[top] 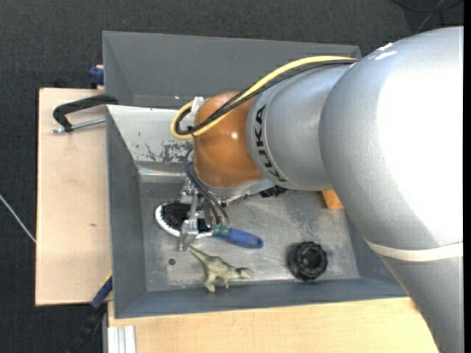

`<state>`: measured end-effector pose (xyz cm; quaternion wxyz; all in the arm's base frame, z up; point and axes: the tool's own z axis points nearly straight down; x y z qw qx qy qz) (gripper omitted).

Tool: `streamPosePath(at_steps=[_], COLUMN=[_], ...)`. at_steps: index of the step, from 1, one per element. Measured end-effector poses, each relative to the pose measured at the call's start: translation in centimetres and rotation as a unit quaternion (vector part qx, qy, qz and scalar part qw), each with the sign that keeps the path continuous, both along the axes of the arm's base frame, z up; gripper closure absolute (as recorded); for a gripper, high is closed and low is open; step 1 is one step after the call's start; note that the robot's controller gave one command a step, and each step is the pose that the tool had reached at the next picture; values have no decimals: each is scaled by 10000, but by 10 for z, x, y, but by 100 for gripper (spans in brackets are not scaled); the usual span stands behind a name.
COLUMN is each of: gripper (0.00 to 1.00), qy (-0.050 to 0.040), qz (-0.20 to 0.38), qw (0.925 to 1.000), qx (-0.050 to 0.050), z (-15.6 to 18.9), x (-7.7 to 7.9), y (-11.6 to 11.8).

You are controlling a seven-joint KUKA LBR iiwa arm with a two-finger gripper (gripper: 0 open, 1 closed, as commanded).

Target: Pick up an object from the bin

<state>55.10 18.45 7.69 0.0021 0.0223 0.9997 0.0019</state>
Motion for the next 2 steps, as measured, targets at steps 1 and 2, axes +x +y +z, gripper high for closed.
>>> streamPosePath(at_steps=[1,2], gripper=[100,100], qy=[-10,-24], qz=[1,3], qw=[10000,10000], qx=[0,4], z=[24,77], x=[1,3], y=[1,2])
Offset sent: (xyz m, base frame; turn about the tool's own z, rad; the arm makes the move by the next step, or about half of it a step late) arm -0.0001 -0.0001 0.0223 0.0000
